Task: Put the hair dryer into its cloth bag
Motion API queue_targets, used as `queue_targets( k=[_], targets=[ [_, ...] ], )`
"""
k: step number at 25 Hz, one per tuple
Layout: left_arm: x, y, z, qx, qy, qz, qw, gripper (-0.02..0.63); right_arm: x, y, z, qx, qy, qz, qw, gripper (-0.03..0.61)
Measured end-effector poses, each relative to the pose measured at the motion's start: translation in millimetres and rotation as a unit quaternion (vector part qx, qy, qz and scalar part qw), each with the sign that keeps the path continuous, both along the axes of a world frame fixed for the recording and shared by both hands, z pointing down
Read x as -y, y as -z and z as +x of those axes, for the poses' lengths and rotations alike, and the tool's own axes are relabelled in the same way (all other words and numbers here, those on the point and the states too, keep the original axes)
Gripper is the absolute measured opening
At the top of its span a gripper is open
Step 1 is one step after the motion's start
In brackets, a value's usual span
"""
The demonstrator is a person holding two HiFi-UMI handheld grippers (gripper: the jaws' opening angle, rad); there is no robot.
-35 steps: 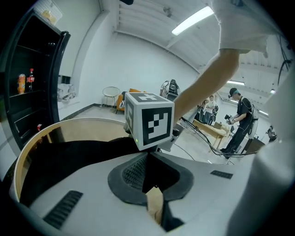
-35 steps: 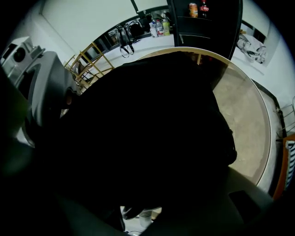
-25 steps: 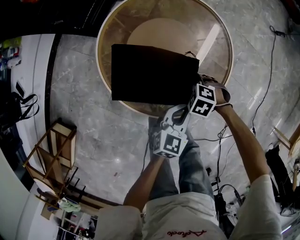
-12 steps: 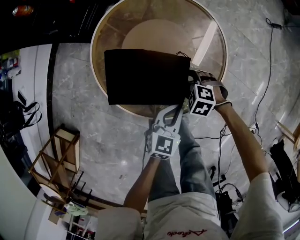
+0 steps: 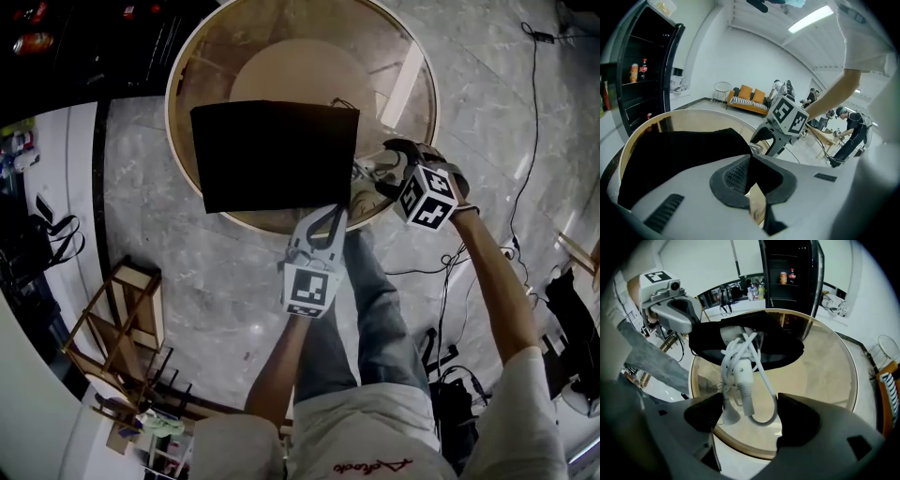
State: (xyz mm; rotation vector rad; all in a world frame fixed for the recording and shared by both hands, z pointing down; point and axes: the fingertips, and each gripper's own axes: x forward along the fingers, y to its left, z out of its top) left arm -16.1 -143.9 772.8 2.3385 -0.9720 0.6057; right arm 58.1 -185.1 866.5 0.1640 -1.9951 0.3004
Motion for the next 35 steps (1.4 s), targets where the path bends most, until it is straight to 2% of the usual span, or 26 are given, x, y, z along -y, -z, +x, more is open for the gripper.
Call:
queue_targets(
  k=[3, 7, 10, 14, 15, 17, 18, 23, 28, 35],
  targets=[
    [1.2, 1.3, 1.6, 0.005, -0.001, 0.002, 1.0, 0.037, -5.2, -4.0, 2.8, 0.004, -0.014, -0.007, 1.0, 0.354],
    [1.3, -0.5, 2.3, 0.013, -0.007, 0.003, 0.9999, 0.037, -13.2, -12.1, 3.3, -0.024, 0.028, 0.011, 0.999, 0.359],
    [0.5, -1.5, 3.6, 0.018, -0.009, 0.003, 0.9998, 0.037, -13.5, -17.2, 2.7, -0.038, 0.03, 0.023, 0.999, 0.359],
    [1.8, -0.2, 5.5, 0.017, -0.007, 0.004, 0.9998, 0.037, -14.3, -17.1, 2.3, -0.03, 0.036, 0.021, 0.999, 0.354],
    [2.2, -0.2, 5.1, 0.016, -0.006, 0.004, 0.9998, 0.037, -16.9, -16.2, 0.9, -0.027, 0.042, 0.02, 0.999, 0.321],
    [2.5, -0.4, 4.7, 0.016, -0.005, 0.004, 0.9998, 0.037, -23.8, -15.4, -1.9, -0.027, 0.053, 0.018, 0.998, 0.211],
    [2.6, -0.1, 4.7, 0.016, -0.004, 0.004, 0.9999, 0.037, -25.7, -15.3, -2.4, -0.029, 0.053, 0.018, 0.998, 0.197],
    [3.3, 5.1, 2.9, 0.014, -0.003, 0.009, 0.9999, 0.037, -20.1, -0.9, -1.7, -0.03, 0.056, 0.018, 0.998, 0.181],
    [1.8, 12.0, 0.8, 0.01, -0.001, 0.018, 0.9998, 0.037, -1.8, 30.6, -7.1, -0.026, 0.086, 0.062, 0.994, 0.172],
    [8.1, 21.1, 2.5, -0.006, -0.004, 0.029, 0.9996, 0.037, 4.2, 33.6, -25.5, -0.01, 0.091, 0.07, 0.993, 0.17]
  ],
)
